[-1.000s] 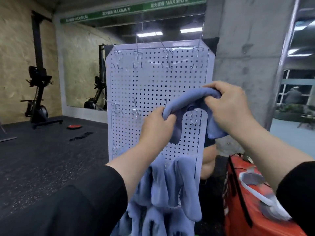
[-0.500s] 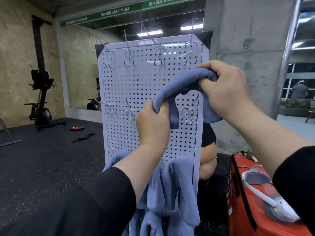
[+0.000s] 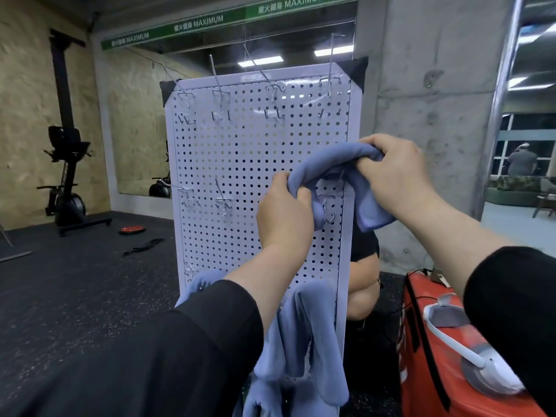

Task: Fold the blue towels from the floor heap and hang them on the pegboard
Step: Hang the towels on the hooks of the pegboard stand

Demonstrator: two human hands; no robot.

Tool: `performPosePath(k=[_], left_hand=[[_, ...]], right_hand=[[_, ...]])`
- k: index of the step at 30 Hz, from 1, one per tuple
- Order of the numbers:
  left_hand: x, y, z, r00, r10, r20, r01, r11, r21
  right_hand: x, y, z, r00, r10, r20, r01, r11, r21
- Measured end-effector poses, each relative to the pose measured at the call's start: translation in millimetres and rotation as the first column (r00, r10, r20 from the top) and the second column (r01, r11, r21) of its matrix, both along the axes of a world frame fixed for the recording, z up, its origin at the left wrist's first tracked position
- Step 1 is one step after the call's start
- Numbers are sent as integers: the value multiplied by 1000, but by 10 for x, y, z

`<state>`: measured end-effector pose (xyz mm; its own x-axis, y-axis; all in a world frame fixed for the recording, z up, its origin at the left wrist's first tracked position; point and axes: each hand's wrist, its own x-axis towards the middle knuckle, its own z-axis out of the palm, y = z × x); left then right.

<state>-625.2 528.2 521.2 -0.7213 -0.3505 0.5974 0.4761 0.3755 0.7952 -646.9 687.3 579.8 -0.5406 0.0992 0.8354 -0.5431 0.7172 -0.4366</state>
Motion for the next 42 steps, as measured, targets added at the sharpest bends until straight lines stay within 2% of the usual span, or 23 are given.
performPosePath(k=[3,6,12,16,21,29,33,36,38,42], left_hand=[[-41,-53,-181,998,4,57,0,998,-68],[-35,-128,-365,999,-1,46,6,992,-124],[-11,-221,-489,998,-43,35,46,995,-83],[43,-243,-546,991,-106,78,117,982,-148],[57,-230,-626,981,-155,120,171,975,-142],[266,-329,-740,951,-262,163,293,933,-209],[408,-461,-824,959,-229,165,270,916,-297],[538,-638,-914,964,-176,197,238,905,-354],[645,-799,-967,972,-136,190,202,898,-391],[925,-1315,-1225,989,-34,143,97,883,-459]], right_hand=[[-48,23,-295,997,-11,70,10,1000,7],[-27,-3,-608,994,28,110,-26,999,-21],[100,-222,-833,984,156,92,-147,984,-99],[132,-214,-899,979,150,138,-137,986,-98],[217,-203,-1024,955,145,259,-126,988,-85],[521,-298,-1209,909,-5,417,-2,1000,18],[743,-420,-1325,923,42,381,-58,998,31],[950,-624,-1446,971,27,237,-58,991,122],[1047,-792,-1538,982,73,175,-102,982,161],[1221,-1307,-1847,947,176,267,-235,950,205]])
